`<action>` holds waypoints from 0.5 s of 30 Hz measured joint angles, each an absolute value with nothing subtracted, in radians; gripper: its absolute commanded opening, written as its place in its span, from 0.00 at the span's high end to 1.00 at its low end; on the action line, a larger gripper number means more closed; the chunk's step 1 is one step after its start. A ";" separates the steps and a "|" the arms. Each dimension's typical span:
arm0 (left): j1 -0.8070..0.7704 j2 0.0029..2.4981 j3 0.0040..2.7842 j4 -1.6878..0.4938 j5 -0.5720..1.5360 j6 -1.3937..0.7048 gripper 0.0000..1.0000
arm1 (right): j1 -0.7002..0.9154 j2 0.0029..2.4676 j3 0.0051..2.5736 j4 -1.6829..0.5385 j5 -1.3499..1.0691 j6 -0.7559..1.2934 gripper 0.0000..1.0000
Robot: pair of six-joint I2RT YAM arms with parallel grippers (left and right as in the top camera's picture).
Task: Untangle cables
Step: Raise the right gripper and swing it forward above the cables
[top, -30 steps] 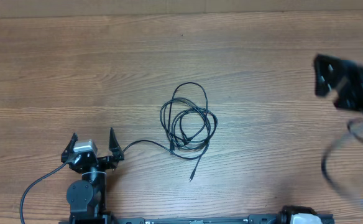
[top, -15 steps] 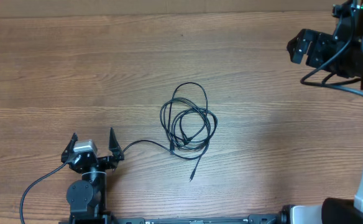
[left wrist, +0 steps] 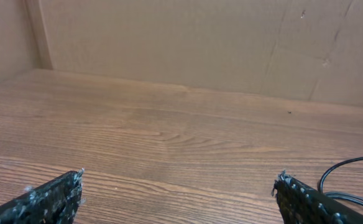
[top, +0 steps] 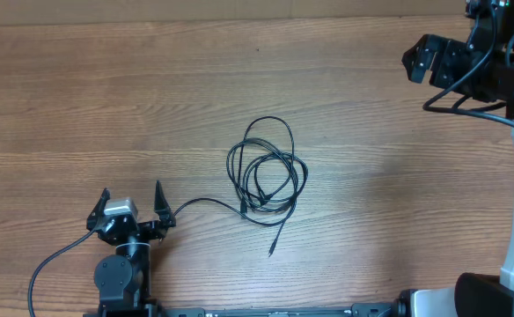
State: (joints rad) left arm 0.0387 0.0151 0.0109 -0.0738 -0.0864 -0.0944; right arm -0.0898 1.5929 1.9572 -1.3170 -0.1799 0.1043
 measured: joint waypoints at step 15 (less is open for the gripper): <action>0.039 0.015 0.011 -0.074 -0.065 -0.095 0.00 | -0.090 1.599 1.957 -1.323 -0.262 0.104 0.00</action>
State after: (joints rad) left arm 0.0387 0.0151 0.0109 -0.0742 -0.0650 -0.0948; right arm -0.0898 1.5990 1.9572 -1.3228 -0.2615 0.1040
